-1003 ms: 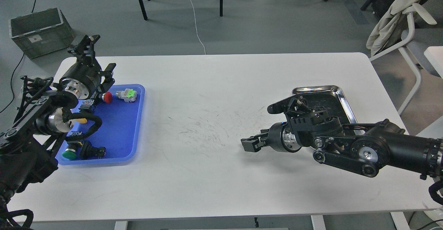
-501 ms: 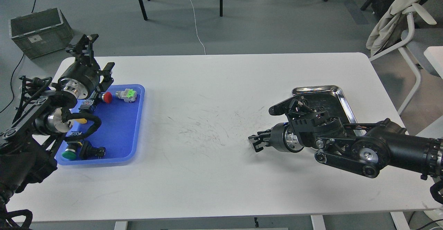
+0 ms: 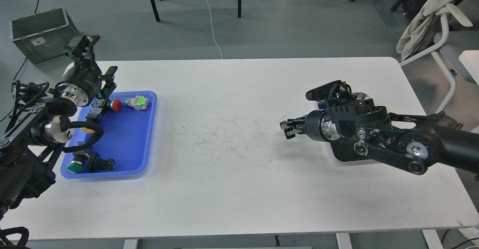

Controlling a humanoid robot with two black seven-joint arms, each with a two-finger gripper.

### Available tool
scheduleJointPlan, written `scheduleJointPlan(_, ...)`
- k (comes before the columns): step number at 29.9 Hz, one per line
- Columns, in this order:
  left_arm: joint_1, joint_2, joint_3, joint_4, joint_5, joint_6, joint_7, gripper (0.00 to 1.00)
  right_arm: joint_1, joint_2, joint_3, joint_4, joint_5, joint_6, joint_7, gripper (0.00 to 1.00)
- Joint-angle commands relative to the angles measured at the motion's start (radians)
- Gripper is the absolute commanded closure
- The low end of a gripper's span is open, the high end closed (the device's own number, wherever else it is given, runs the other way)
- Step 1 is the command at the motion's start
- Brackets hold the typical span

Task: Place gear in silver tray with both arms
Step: 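Carry the gear into the silver tray and open the right gripper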

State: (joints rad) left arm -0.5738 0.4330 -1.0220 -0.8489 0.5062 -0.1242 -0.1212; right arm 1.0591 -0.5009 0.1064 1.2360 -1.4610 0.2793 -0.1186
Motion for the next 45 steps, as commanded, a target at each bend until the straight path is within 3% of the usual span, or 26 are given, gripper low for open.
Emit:
scheduleJointPlan(1,-0.001,-0.003,0.002,-0.001,0.000,0.000,0.000,0.02,-0.004,-0.115,0.085,0.026,0.004,0.003,0.016,0.98)
scheduleJointPlan(9,-0.011,-0.014,0.002,-0.001,0.002,0.012,0.002,0.02,-0.163,-0.239,0.093,0.031,-0.004,-0.070,0.079,0.98)
scheduleJointPlan(16,-0.012,-0.014,0.002,-0.001,0.002,0.015,0.002,0.02,-0.281,-0.251,0.082,-0.013,-0.007,-0.147,0.086,0.98)
scheduleJointPlan(31,-0.014,-0.017,0.002,0.001,0.003,0.023,0.002,0.02,-0.335,-0.251,0.081,-0.039,-0.013,-0.180,0.086,0.98)
scheduleJointPlan(35,-0.014,-0.016,0.002,-0.001,0.003,0.023,0.002,0.02,-0.335,-0.252,0.081,-0.038,-0.013,-0.181,0.086,0.87)
scheduleJointPlan(37,-0.014,-0.016,0.002,-0.001,0.003,0.023,0.002,0.02,-0.335,-0.252,0.081,-0.038,-0.013,-0.181,0.086,0.75)
scheduleJointPlan(38,-0.014,-0.016,0.002,-0.001,0.003,0.023,0.002,0.02,-0.335,-0.255,0.081,-0.038,-0.013,-0.181,0.086,0.67)
scheduleJointPlan(40,-0.014,-0.014,0.002,0.001,0.003,0.023,0.002,0.02,-0.335,-0.258,0.082,-0.038,-0.009,-0.183,0.089,0.34)
scheduleJointPlan(41,-0.014,-0.014,0.002,-0.001,0.003,0.023,0.002,0.02,-0.335,-0.261,0.084,-0.036,-0.005,-0.184,0.092,0.27)
scheduleJointPlan(45,-0.014,-0.014,0.002,-0.001,0.002,0.023,0.002,0.02,-0.334,-0.286,0.085,-0.032,-0.001,-0.184,0.115,0.24)
